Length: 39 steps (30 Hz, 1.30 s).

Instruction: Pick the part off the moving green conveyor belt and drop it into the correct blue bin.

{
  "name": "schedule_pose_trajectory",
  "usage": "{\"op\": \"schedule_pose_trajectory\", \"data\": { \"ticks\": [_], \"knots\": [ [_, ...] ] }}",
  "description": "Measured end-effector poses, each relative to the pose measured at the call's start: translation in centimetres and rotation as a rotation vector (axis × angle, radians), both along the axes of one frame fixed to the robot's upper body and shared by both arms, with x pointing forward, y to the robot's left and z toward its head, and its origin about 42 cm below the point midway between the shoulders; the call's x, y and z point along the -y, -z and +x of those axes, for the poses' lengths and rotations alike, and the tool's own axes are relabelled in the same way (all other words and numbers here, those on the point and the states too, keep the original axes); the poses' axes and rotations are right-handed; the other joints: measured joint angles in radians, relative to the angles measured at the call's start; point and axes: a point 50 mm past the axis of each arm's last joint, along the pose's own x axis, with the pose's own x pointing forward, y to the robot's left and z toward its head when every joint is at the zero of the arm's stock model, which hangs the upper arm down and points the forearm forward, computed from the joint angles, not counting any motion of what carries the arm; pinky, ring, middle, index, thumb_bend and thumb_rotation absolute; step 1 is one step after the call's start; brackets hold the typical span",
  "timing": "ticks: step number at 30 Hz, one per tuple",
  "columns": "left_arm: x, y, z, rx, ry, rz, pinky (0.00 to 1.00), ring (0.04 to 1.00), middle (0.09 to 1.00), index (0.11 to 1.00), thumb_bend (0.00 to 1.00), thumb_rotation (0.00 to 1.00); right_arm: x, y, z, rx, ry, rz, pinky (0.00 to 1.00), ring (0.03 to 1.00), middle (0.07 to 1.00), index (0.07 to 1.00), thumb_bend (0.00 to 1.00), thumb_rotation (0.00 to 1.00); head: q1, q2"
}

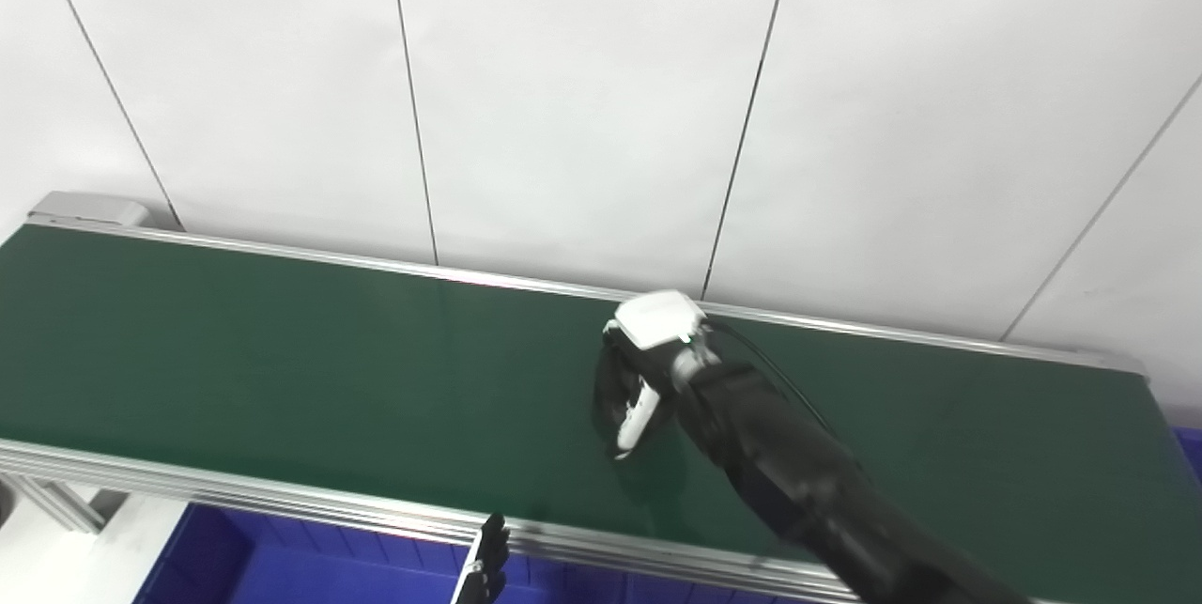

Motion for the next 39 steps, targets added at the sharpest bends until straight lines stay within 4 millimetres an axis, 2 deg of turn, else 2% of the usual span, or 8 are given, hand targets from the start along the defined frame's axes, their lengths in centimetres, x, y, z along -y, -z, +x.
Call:
{"op": "schedule_pose_trajectory", "data": {
  "ticks": [3, 7, 20, 21, 25, 30, 37, 39],
  "knots": [
    [0.0, 0.0, -0.2, -0.010, -0.005, -0.010, 1.00, 1.000, 1.000, 1.000, 0.56, 0.91, 0.5, 0.0, -0.2, 0.019, 0.019, -0.041, 0.28, 0.431, 0.480, 0.503, 0.53, 0.00, -0.003, 0.002],
    [0.0, 0.0, -0.2, -0.014, -0.003, -0.010, 1.00, 1.000, 1.000, 1.000, 0.56, 0.91, 0.7, -0.2, -0.2, 0.008, 0.042, -0.068, 0.37, 0.425, 0.547, 0.505, 0.51, 0.00, -0.006, 0.003],
    [-0.1, -0.4, -0.4, -0.008, -0.006, -0.011, 1.00, 1.000, 1.000, 1.000, 0.55, 0.92, 1.9, -0.8, -0.7, -0.012, 0.072, -0.062, 0.34, 0.417, 0.505, 0.535, 0.51, 0.00, -0.014, 0.006],
    [-0.1, -0.4, -0.4, -0.008, -0.006, -0.011, 1.00, 1.000, 1.000, 1.000, 0.54, 0.93, 1.9, -0.9, -0.6, -0.016, 0.081, -0.053, 0.25, 0.388, 0.474, 0.550, 0.51, 0.00, -0.015, 0.006],
    [-0.1, -0.4, -0.4, -0.008, -0.006, -0.012, 1.00, 1.000, 1.000, 1.000, 0.55, 0.93, 2.7, -0.9, -0.2, -0.039, 0.131, 0.005, 0.31, 0.415, 0.508, 0.534, 0.51, 0.00, -0.018, 0.008],
    [-0.1, -0.4, -0.4, -0.008, -0.003, -0.011, 1.00, 1.000, 1.000, 1.000, 0.56, 0.94, 2.7, -2.3, -1.3, -0.127, 0.136, 0.084, 0.35, 0.415, 0.516, 0.544, 0.51, 0.00, -0.046, 0.012],
    [-0.1, -0.4, -0.4, -0.029, 0.004, -0.008, 1.00, 1.000, 1.000, 1.000, 0.57, 0.95, 1.3, -5.2, -4.0, -0.178, 0.049, 0.181, 0.38, 0.435, 0.533, 0.703, 0.53, 0.00, -0.095, 0.023],
    [-0.1, -0.3, -0.3, -0.037, 0.006, -0.014, 1.00, 1.000, 1.000, 1.000, 0.57, 0.94, 1.7, -6.3, -4.1, -0.170, 0.044, 0.176, 0.41, 0.495, 0.645, 0.701, 0.56, 0.00, -0.110, 0.026]
  ]
}}
